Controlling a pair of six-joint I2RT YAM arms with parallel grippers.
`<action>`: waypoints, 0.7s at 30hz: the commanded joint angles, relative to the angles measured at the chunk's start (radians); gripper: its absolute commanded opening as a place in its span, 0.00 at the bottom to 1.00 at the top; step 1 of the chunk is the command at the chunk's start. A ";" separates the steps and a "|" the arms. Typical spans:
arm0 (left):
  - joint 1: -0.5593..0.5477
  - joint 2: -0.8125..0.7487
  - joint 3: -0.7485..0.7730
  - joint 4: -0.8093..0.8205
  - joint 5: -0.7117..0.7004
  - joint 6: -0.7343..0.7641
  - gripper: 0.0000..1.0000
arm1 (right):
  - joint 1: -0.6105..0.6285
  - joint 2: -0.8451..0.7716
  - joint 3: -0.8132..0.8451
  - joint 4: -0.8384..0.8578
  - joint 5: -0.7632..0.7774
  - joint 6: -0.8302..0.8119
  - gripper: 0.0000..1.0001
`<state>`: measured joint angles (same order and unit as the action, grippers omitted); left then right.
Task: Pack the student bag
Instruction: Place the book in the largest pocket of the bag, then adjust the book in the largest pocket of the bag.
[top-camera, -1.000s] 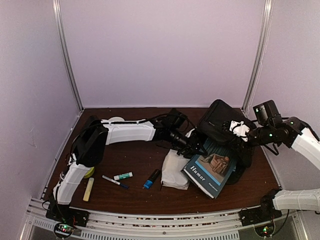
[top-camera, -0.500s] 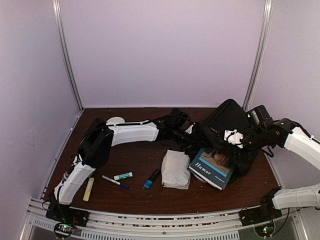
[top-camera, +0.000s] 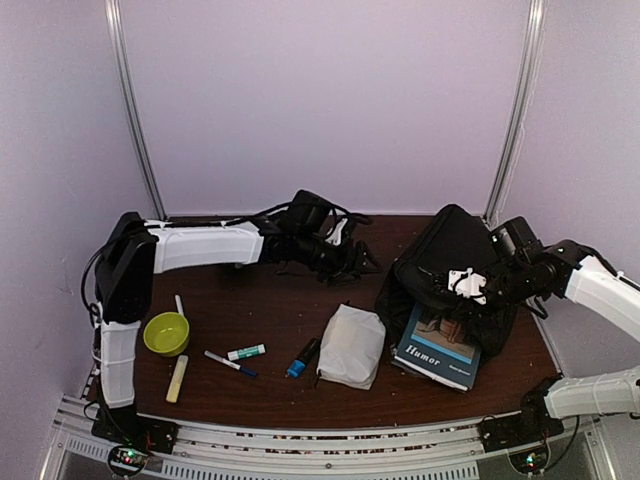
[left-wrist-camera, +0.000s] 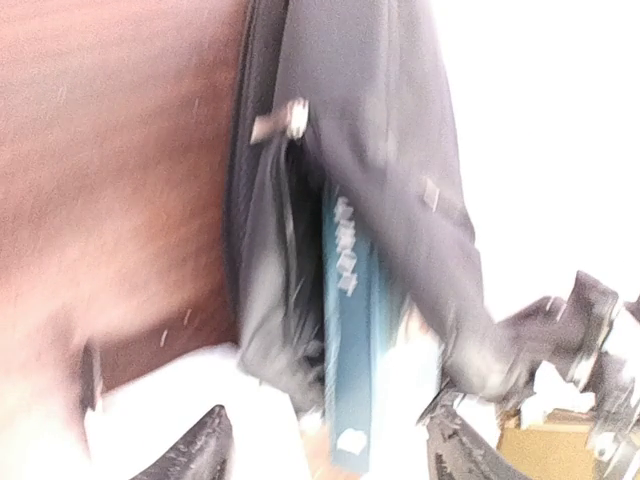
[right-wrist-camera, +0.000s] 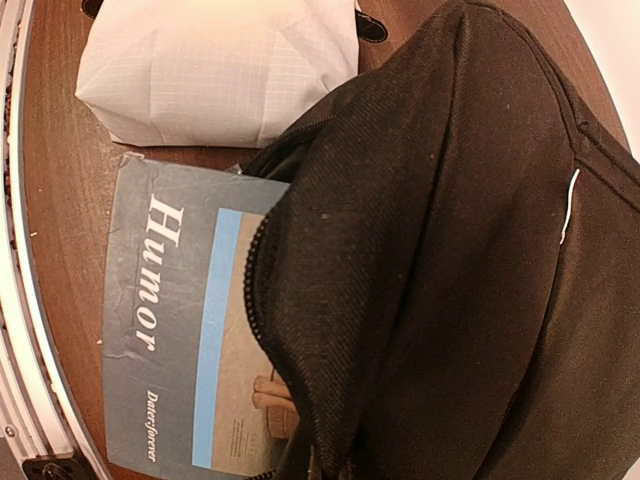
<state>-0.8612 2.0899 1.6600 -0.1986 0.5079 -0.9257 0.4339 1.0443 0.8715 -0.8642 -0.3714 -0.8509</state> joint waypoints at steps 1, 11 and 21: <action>-0.047 -0.128 -0.104 -0.050 -0.037 0.241 0.66 | -0.007 0.008 -0.005 0.013 -0.016 0.026 0.00; -0.295 -0.291 -0.246 -0.164 -0.242 1.002 0.06 | -0.012 0.060 0.040 0.028 -0.014 0.088 0.00; -0.432 -0.011 0.039 -0.293 -0.326 1.275 0.00 | -0.012 0.085 0.096 0.011 -0.018 0.118 0.00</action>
<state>-1.2812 1.9999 1.5795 -0.4278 0.2295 0.1932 0.4255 1.1221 0.9260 -0.8566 -0.3771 -0.7509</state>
